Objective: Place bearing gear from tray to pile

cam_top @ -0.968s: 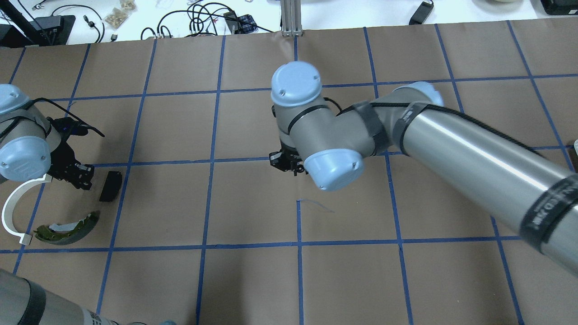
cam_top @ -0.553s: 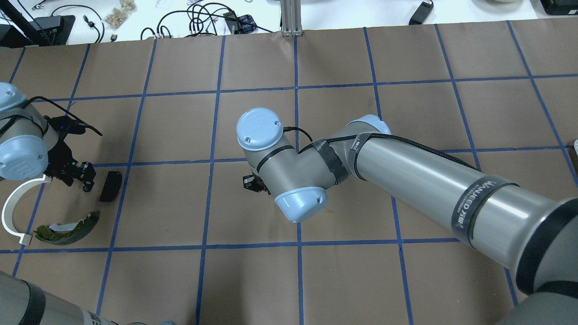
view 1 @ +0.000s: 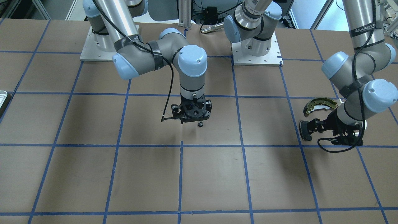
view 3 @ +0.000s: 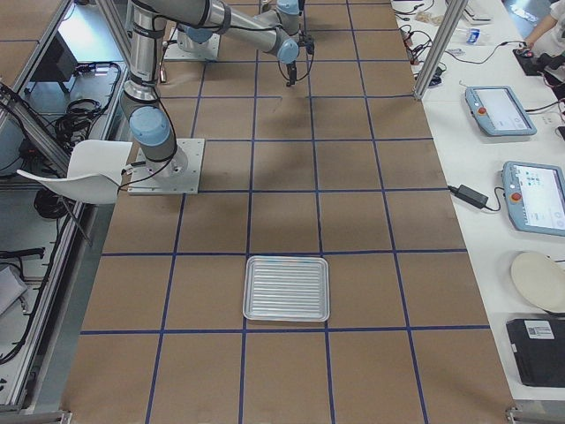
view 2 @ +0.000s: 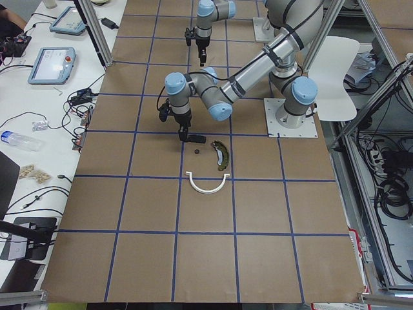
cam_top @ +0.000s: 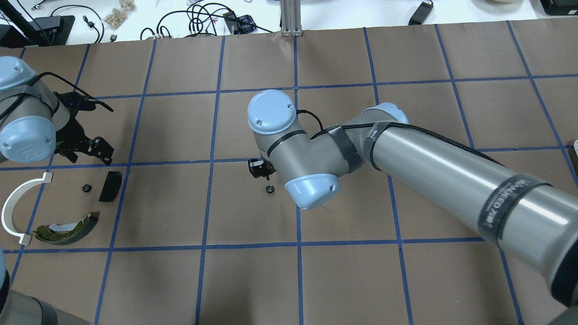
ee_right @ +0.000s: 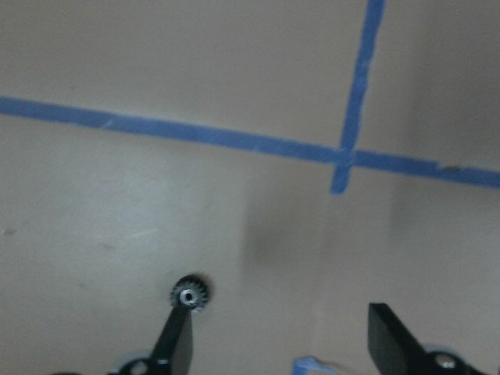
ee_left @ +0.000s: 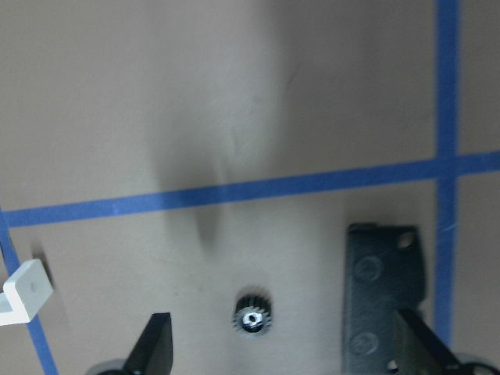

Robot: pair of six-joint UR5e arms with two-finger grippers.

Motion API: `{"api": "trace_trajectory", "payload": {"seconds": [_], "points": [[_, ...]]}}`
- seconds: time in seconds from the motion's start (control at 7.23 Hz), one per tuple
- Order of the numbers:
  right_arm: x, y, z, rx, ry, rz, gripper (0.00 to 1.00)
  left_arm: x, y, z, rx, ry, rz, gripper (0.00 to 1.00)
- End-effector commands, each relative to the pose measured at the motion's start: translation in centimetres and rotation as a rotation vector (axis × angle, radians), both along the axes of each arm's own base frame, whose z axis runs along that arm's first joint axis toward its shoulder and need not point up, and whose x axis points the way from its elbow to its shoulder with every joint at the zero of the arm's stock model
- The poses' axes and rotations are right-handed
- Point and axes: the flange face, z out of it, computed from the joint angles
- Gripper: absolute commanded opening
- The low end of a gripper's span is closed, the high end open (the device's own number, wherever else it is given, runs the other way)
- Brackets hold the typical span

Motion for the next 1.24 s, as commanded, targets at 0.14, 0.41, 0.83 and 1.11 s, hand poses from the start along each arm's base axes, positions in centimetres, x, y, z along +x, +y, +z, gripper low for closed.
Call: {"api": "trace_trajectory", "payload": {"seconds": [0.14, 0.41, 0.83, 1.11], "points": [[-18.3, -4.0, 11.8, 0.000, 0.009, -0.069, 1.00, -16.3, -1.1, 3.5, -0.078, 0.071, 0.047, 1.00], [-19.4, -3.5, 21.3, 0.036, 0.029, -0.088, 1.00, -28.0, 0.5, 2.4, -0.071, 0.077, 0.034, 1.00], [-19.4, -5.5, 26.1, 0.033, 0.043, -0.094, 1.00, -37.8, 4.6, 0.4, -0.028, 0.133, 0.051, 1.00], [-19.9, -4.9, 25.1, 0.057, 0.038, -0.101, 1.00, -38.7, 6.2, -3.0, -0.021, 0.133, 0.034, 1.00]]}}
